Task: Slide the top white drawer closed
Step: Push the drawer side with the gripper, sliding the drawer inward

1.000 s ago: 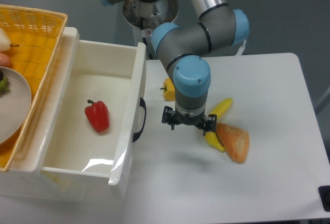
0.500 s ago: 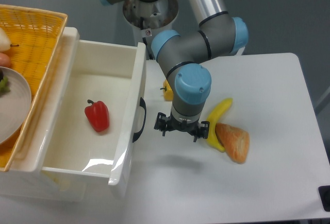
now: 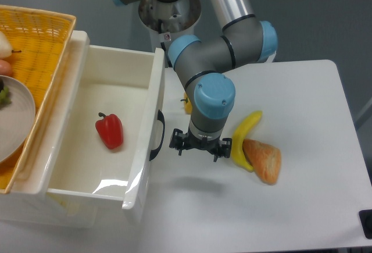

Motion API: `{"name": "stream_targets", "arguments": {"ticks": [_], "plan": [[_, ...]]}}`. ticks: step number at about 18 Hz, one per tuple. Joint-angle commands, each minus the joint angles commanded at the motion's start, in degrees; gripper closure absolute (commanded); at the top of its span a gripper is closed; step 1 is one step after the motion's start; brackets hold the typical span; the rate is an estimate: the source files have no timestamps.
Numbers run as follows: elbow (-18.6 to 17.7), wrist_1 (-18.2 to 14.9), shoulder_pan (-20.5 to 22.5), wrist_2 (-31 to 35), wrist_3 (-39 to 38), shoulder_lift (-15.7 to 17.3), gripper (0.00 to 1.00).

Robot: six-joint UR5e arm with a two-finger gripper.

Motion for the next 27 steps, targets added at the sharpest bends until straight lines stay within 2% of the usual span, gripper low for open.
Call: {"name": "stream_targets", "arguments": {"ticks": [27], "plan": [[0.1, 0.0, -2.5, -1.4, 0.1, 1.1, 0.0]]}}
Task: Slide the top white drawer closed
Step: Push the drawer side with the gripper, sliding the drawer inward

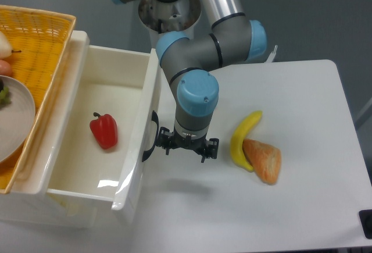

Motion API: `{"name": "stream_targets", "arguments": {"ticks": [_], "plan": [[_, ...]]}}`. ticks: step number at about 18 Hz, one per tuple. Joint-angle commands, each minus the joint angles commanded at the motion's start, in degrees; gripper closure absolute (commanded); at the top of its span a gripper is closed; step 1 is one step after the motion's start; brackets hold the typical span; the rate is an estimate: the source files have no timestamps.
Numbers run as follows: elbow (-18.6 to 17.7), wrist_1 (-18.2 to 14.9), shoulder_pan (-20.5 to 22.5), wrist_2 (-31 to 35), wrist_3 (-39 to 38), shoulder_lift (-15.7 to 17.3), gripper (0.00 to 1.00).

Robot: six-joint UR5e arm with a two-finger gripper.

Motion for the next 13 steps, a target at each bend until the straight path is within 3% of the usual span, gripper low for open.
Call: {"name": "stream_targets", "arguments": {"ticks": [13], "plan": [[0.0, 0.0, -1.7, -1.6, -0.1, 1.2, 0.0]]}}
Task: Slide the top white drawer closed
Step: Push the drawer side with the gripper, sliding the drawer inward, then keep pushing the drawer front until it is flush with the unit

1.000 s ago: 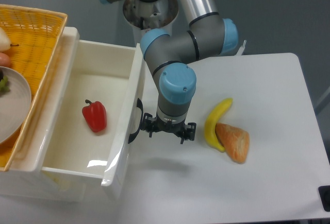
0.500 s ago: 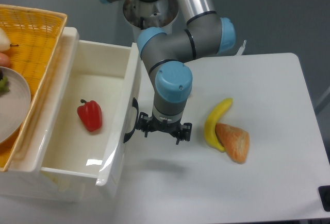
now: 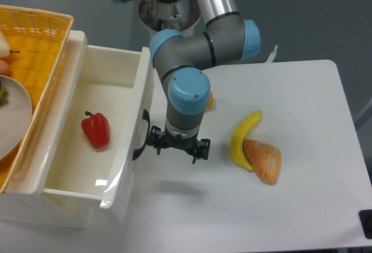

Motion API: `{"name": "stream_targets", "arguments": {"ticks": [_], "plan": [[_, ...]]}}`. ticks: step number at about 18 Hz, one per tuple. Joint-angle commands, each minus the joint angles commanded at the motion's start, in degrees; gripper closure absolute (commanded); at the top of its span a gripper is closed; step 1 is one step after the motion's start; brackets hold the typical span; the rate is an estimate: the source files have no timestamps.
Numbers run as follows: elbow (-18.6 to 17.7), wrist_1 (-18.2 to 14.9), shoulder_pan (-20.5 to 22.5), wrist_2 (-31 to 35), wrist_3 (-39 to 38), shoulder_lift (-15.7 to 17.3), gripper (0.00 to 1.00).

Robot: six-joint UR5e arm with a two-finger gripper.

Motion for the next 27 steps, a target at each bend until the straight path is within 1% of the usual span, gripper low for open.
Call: {"name": "stream_targets", "arguments": {"ticks": [11, 20, 27], "plan": [[-0.1, -0.4, -0.3, -0.4, 0.0, 0.4, 0.0], [-0.5, -0.4, -2.4, -0.8, 0.0, 1.1, 0.0], [-0.7, -0.5, -3.2, -0.7, -0.1, 1.1, 0.0]]}}
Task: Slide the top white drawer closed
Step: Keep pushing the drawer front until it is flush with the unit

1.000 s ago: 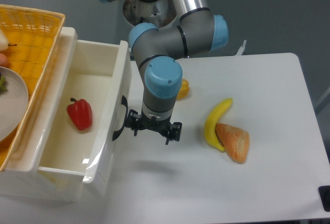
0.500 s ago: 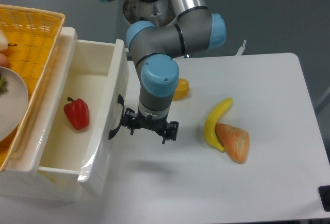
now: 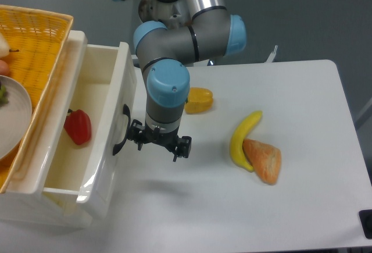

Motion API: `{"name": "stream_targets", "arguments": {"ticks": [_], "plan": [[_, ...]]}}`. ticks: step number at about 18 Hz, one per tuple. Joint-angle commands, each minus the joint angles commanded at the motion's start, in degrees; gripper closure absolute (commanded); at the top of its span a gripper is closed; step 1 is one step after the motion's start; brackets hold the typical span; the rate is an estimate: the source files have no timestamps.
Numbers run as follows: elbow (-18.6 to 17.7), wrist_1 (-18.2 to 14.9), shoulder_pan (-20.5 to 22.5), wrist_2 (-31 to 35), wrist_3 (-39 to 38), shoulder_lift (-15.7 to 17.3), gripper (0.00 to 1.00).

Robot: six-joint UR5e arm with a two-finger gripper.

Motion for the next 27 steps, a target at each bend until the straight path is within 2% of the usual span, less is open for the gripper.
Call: {"name": "stream_targets", "arguments": {"ticks": [27], "plan": [[-0.3, -0.4, -2.2, -1.6, 0.0, 1.2, 0.0]]}}
